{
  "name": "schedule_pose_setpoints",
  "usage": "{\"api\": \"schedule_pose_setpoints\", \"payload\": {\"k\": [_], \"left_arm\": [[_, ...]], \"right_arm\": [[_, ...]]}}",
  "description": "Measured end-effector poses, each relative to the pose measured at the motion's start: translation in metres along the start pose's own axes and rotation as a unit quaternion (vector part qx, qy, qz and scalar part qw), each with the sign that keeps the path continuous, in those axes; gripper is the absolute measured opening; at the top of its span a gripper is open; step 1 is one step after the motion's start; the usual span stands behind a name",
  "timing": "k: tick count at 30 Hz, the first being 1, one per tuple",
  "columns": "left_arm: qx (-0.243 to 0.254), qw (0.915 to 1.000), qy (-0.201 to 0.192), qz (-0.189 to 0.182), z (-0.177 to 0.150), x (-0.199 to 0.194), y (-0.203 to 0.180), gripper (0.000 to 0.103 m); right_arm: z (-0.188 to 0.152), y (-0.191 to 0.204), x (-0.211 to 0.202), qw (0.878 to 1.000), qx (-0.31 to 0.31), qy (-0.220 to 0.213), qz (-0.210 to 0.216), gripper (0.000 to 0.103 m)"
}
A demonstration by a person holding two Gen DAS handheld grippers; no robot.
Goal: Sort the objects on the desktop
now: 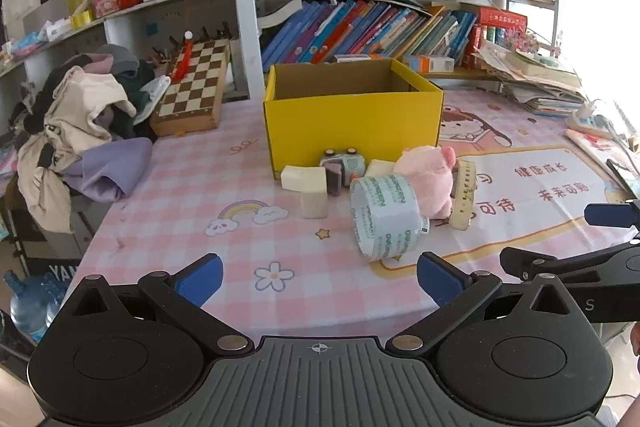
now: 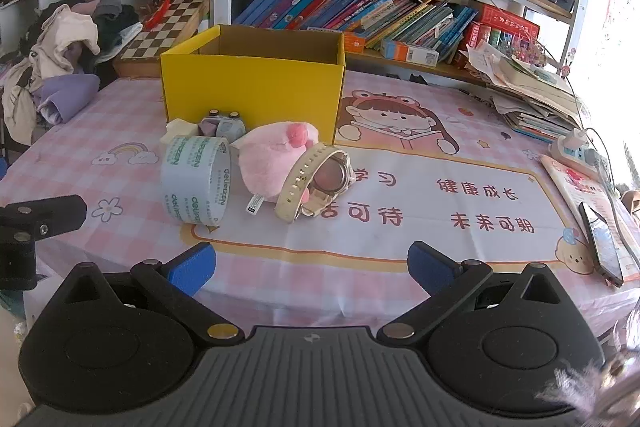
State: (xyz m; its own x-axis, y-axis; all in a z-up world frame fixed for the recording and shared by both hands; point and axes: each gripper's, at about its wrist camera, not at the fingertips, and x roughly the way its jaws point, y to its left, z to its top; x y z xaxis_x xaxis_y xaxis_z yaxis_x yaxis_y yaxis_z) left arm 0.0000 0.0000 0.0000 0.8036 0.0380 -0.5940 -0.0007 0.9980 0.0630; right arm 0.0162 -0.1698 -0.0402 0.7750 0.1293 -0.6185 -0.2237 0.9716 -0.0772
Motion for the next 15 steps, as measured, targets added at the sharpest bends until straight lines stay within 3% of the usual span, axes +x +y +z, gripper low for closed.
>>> {"api": "schedule_pose_setpoints", "payload": {"k": [15], "left_arm": [[-0.002,0.9999,0.014,0.002,0.0,0.002,-0.0005,0.103]], "right_arm": [[0.001,-0.0005,0.0019,1.0,0.002,0.005,0.003,0.103]]}}
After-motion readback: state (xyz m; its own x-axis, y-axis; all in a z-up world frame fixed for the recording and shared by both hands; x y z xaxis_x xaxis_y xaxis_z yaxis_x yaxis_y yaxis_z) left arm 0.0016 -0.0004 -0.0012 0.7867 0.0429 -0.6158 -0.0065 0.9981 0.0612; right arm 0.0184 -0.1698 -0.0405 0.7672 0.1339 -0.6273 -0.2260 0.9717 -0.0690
